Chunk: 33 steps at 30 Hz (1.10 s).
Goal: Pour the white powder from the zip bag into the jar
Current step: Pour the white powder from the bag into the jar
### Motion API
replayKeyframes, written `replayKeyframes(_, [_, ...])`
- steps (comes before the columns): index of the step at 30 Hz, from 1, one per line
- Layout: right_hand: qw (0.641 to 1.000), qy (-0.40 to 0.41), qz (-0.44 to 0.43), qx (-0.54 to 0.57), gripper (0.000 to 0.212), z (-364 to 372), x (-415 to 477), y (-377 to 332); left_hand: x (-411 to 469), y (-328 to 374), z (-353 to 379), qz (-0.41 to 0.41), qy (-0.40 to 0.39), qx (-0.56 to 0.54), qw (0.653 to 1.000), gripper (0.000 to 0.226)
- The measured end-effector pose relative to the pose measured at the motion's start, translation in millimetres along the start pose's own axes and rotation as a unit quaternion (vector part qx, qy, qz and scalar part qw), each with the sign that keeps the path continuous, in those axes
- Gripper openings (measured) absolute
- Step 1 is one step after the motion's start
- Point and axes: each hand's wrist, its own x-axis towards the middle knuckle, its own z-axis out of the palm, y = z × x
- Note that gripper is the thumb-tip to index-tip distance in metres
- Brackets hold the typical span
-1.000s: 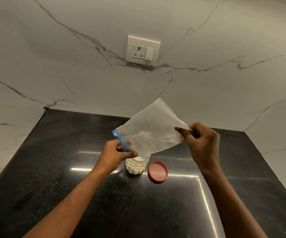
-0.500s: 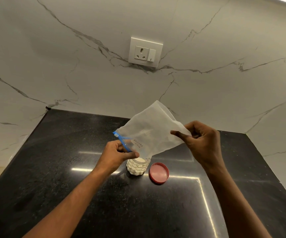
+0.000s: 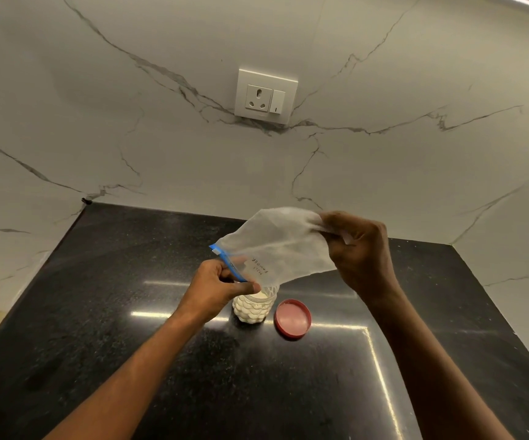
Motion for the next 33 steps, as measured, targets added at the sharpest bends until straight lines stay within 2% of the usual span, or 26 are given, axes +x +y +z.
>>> replayKeyframes(2, [0.999,0.025,0.018,0.005,0.007,-1,-1,3,0,1,-1,0.006,-0.007,0.002,1.0,0.047])
replayKeyframes(3, [0.999,0.032,0.025,-0.007,0.014,-1,-1,3,-1,2,-1,0.007,-0.013,0.001,1.0,0.048])
replayKeyframes(7, [0.998,0.01,0.046,0.032,0.008,-3,-5,2,-3,5,0,0.008,-0.015,-0.004,1.0,0.049])
replayKeyframes(10, [0.998,0.042,0.054,0.009,0.021,-5,-4,3,-3,7,0,0.019,-0.022,-0.008,1.0,0.051])
replayKeyframes(12, [0.999,0.008,0.053,0.004,0.015,-6,-5,3,-4,8,0,0.018,-0.018,-0.006,1.0,0.055])
replayKeyframes(16, [0.996,0.051,0.069,0.025,0.021,-10,-9,6,-6,9,1,0.045,-0.009,-0.021,0.999,0.051])
replayKeyframes(19, [0.995,0.003,0.089,0.055,0.012,-13,-13,11,-8,10,3,0.053,-0.001,-0.034,0.998,0.048])
replayKeyframes(22, [0.996,0.043,0.079,0.022,0.03,-14,-17,15,-9,10,6,0.052,-0.002,-0.046,0.998,0.046])
replayKeyframes(23, [0.997,0.03,0.073,0.023,0.028,-15,-18,16,-9,10,6,0.052,-0.003,-0.051,0.997,0.046])
replayKeyframes(25, [0.997,-0.001,0.065,0.046,0.015,-14,-22,17,-9,11,7,0.051,-0.003,-0.056,0.997,0.047])
replayKeyframes(29, [0.987,0.092,0.096,0.094,0.026,-17,-27,21,-9,18,6,0.081,0.023,-0.024,0.996,0.04])
replayKeyframes(31, [0.976,0.109,0.117,0.15,0.025,-20,-32,23,-10,28,6,0.087,0.042,-0.016,0.995,0.04])
replayKeyframes(33, [0.953,0.125,0.161,0.227,0.019,-20,-40,22,-9,41,7,0.075,0.013,-0.074,0.994,0.037])
